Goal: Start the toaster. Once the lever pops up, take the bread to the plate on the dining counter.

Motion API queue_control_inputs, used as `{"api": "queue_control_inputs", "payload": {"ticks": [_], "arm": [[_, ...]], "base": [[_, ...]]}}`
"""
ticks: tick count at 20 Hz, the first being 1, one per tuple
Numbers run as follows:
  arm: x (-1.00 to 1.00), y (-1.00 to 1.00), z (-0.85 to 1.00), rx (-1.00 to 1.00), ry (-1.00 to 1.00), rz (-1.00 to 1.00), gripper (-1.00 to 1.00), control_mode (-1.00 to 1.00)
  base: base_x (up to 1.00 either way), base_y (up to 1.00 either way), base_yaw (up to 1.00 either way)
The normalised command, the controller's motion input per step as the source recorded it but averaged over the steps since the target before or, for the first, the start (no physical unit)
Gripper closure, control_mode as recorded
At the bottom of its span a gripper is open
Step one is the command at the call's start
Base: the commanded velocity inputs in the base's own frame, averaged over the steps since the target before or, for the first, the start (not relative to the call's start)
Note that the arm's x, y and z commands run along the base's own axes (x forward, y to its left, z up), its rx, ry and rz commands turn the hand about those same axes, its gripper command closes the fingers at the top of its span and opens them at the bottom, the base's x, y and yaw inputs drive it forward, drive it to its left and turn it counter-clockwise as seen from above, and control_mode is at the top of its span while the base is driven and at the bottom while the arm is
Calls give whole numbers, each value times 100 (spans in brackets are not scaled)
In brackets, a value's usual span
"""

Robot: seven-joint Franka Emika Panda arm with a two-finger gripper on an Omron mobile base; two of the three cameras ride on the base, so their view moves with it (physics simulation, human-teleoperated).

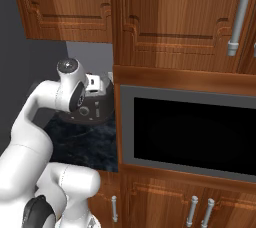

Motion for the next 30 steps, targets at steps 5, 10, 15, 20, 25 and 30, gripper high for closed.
{"api": "queue_control_inputs", "payload": {"ticks": [5,10,15,20,25,30], "arm": [[1,0,-15,0,0,0,-100,-100],[0,0,-20,0,0,0,-100,-100],[6,0,-16,0,0,0,-100,-100],[26,0,-9,0,0,0,-100,-100],[29,0,-10,0,0,0,-100,-100],[15,1,-11,0,2,0,-100,-100]], "base": [[0,0,0],[0,0,0],[0,0,0],[0,0,0],[0,0,0],[0,0,0]]}}
